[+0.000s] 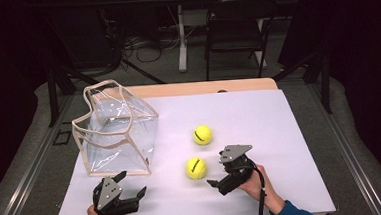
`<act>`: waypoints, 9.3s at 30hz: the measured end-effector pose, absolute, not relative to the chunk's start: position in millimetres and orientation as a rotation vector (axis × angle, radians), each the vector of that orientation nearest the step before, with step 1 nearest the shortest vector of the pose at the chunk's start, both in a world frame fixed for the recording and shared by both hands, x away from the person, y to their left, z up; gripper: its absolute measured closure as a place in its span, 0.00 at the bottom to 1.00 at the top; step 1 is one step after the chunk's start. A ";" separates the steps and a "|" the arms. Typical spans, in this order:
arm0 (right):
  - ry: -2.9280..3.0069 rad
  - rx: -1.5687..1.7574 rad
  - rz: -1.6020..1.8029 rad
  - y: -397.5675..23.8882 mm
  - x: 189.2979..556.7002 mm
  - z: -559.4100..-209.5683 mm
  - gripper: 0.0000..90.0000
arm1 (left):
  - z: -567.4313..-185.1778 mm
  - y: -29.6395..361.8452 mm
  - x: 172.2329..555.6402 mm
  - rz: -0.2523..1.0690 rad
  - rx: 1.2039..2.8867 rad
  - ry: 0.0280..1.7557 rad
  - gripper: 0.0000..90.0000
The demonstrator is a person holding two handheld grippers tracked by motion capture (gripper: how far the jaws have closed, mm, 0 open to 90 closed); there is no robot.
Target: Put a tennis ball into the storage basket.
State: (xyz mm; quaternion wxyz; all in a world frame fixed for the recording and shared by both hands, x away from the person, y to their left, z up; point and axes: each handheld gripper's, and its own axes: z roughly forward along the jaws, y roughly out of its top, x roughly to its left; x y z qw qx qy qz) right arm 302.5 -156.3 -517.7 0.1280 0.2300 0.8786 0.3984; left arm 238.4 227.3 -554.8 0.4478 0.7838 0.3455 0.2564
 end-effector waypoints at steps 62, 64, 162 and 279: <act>2.715 0.650 1.098 -102.3 336.8 -539.9 0.02 | -555.7 226.1 239.1 0.611 1.945 0.847 0.18; 2.712 0.651 1.100 -101.9 337.1 -540.2 0.04 | -555.9 226.1 239.6 0.610 1.947 0.847 0.18; 2.637 0.615 1.064 -100.9 330.5 -508.6 0.29 | -556.1 224.2 240.4 0.610 1.951 0.835 0.18; 2.561 0.553 1.007 -47.9 428.0 -402.3 0.29 | -556.1 224.5 240.5 0.614 1.944 0.818 0.18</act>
